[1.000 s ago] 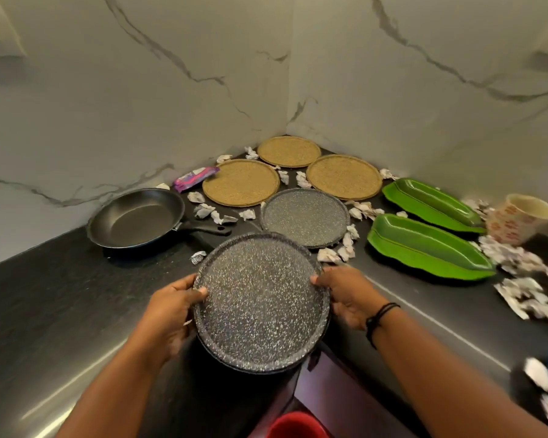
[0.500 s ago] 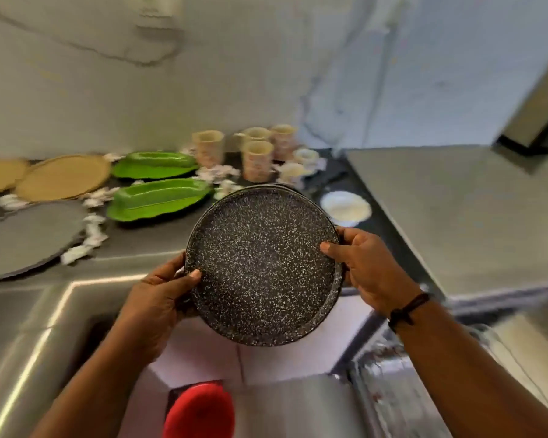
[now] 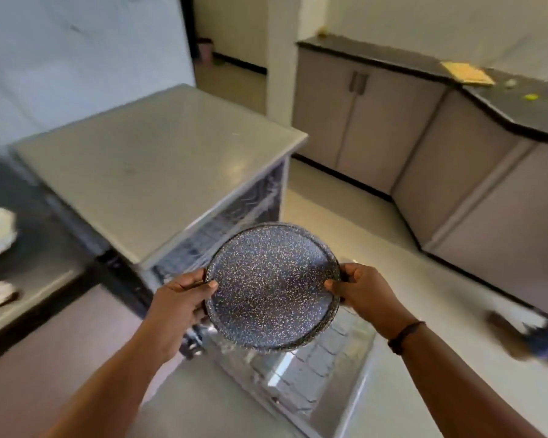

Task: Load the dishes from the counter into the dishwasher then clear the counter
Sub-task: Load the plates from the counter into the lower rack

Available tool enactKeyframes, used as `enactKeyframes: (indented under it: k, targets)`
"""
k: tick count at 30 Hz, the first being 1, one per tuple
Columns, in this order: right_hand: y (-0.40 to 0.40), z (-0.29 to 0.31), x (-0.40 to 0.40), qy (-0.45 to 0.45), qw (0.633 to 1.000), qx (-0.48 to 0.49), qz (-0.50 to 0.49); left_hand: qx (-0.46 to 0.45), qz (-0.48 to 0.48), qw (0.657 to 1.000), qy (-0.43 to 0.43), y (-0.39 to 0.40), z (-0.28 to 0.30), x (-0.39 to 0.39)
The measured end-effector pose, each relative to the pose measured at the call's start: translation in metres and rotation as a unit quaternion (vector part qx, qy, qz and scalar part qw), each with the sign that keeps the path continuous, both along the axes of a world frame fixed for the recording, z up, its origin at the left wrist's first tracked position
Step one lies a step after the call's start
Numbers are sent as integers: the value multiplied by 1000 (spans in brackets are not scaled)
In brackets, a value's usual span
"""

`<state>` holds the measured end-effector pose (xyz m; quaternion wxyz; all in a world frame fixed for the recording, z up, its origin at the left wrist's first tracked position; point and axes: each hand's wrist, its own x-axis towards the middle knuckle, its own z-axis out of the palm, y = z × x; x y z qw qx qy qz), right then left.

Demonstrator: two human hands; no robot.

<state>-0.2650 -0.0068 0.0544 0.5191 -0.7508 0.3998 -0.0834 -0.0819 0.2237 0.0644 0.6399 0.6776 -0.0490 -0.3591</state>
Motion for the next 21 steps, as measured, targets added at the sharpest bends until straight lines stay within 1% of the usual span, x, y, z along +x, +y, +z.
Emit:
enactKeyframes:
  k: [3,5,6,9,11,14,17,19,21]
  targets:
    - [-45,-26,-43,34,998,6,-57,32,-53,998,-26,-69,-21,-14]
    - [-69,-46,-71,58,993,10,-101,52,-116,991,-33,-115,-43,-24]
    - [-68,-48,-76,73,992,2,-104,56,-130,989,-49,-120,-46,-24]
    - [-90,-86,-106,153,979,-9,-135,89,-237,961,-111,-174,-95,-33]
    - [-97,-120,-122,201,969,-20,-143,106,-293,941,-135,-206,-134,-37]
    - [-100,-180,-138,264,954,-27,-140,129,-362,909,-164,-244,-210,-45]
    - [-91,-230,-142,293,947,-28,-128,149,-399,880,-209,-259,-276,-49]
    - [-91,-256,-135,309,943,-51,-112,153,-413,864,-243,-267,-308,-48]
    - [-98,-274,-124,305,941,-86,-120,144,-396,869,-260,-276,-330,-40]
